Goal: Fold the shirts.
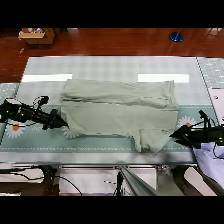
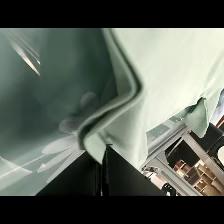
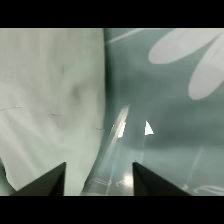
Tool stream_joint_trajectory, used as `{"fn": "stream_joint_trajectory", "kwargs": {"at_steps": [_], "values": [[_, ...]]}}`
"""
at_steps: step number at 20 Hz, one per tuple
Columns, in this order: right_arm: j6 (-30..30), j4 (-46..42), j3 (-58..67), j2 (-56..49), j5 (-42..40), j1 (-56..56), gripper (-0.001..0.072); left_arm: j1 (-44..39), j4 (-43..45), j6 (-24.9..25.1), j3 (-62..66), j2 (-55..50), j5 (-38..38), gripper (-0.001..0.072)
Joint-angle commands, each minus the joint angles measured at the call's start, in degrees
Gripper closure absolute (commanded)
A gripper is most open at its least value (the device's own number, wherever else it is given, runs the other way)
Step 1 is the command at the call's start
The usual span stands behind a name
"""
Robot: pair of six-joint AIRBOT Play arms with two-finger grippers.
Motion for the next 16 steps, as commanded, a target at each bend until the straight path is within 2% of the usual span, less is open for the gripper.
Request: {"fn": "stream_joint_trajectory", "kwargs": {"at_steps": [1, 4, 13, 14, 16], "values": [[0.3, 6.6, -3.6, 0.5, -7.7, 0.0, 0.0311, 0.0, -0.8, 0.5, 0.1, 0.0, -0.7, 0.0683], [1.0, 8.4, -3.7, 0.5, -10.4, 0.0, 0.0364, 0.0, -0.9, 2.0, 0.4, 0.0, -0.7, 0.0683], [0.7, 7.9, -3.7, 0.5, -6.1, 0.0, 0.0374, 0.0, -2.2, 2.0, 2.3, 0.0, -0.7, 0.0683], [0.7, 7.7, -3.7, 0.5, -5.6, 0.0, 0.0435, 0.0, -2.5, 2.0, 2.3, 0.0, -0.7, 0.0683], [0.7, 6.5, -3.7, 0.5, -4.5, 0.0, 0.0627, 0.0, -2.8, 2.0, 2.3, 0.0, -0.7, 0.0683]]}}
